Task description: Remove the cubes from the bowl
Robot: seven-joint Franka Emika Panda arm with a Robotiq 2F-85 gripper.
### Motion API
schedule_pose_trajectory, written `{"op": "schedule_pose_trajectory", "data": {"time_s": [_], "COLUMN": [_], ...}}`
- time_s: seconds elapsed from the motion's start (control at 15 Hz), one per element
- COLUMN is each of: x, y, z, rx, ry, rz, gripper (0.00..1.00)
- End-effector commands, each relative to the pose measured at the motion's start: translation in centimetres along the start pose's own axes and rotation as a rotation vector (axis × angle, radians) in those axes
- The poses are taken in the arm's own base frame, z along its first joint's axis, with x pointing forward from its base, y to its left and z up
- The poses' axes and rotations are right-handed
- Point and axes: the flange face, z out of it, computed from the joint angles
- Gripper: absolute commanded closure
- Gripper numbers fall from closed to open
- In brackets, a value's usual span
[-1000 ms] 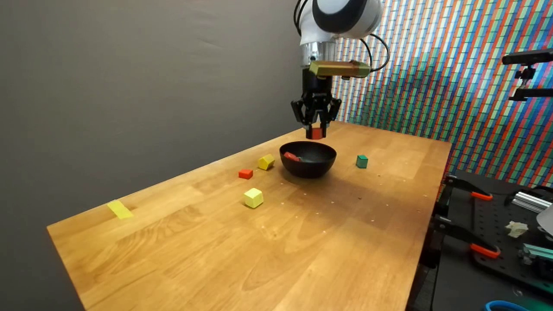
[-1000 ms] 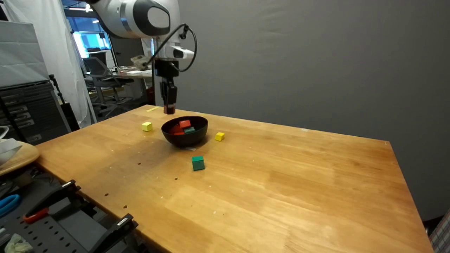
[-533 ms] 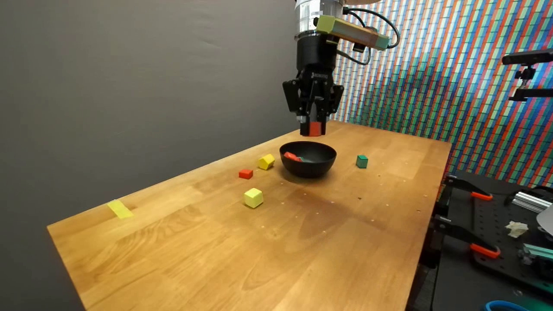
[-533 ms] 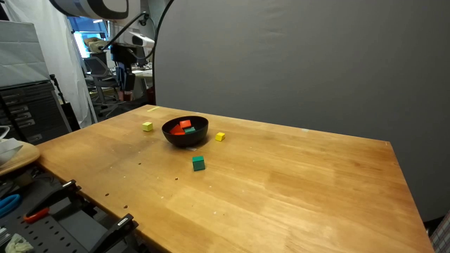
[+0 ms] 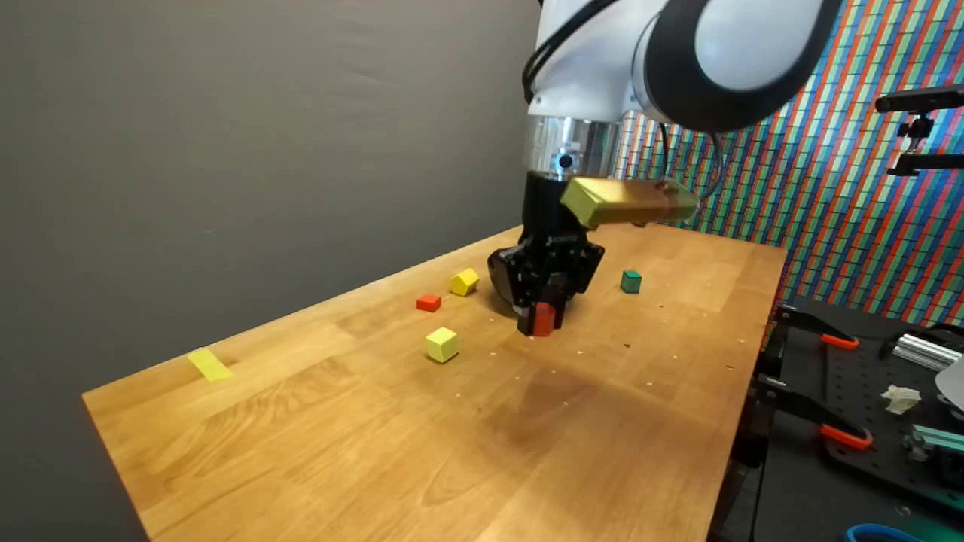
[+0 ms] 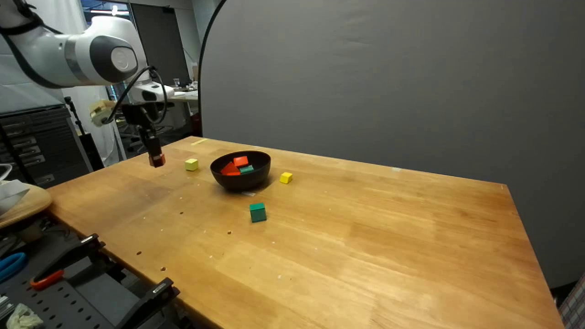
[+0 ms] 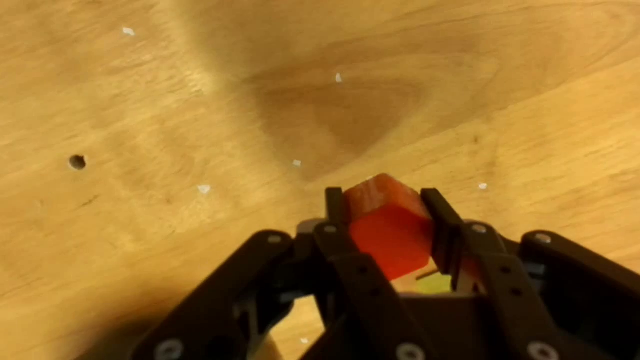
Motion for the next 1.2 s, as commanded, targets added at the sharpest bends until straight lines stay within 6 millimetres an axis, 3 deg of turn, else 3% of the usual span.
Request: {"op": "schedule_pose_trajectory", "data": {"time_s": [0.0,0.07,0.13,0.27,0.47,0.6,0.73,0.93,1.13], "x": [-2.3,-2.6,-2.9,-3.2,-2.8,-0.5,3.1,9.3,13.5], "y": [1.5,1.9,2.1,2.9,4.1,5.6,7.4,10.0,10.4], "z": [3.1,3.7,3.9,3.6,0.5,-2.4,-4.5,-6.2,-6.2], "rx": [-0.026,-0.035,-0.043,-0.061,-0.037,-0.022,-0.019,-0.002,0.045], "ry": [0.079,0.093,0.102,0.095,0.098,0.167,0.209,0.26,0.266], "rz": [0.037,0.045,0.055,0.07,0.09,0.147,0.192,0.295,0.389], "gripper": [0.84,0.82,0.34,0.27,0.04,0.0,0.0,0.0,0.0]}}
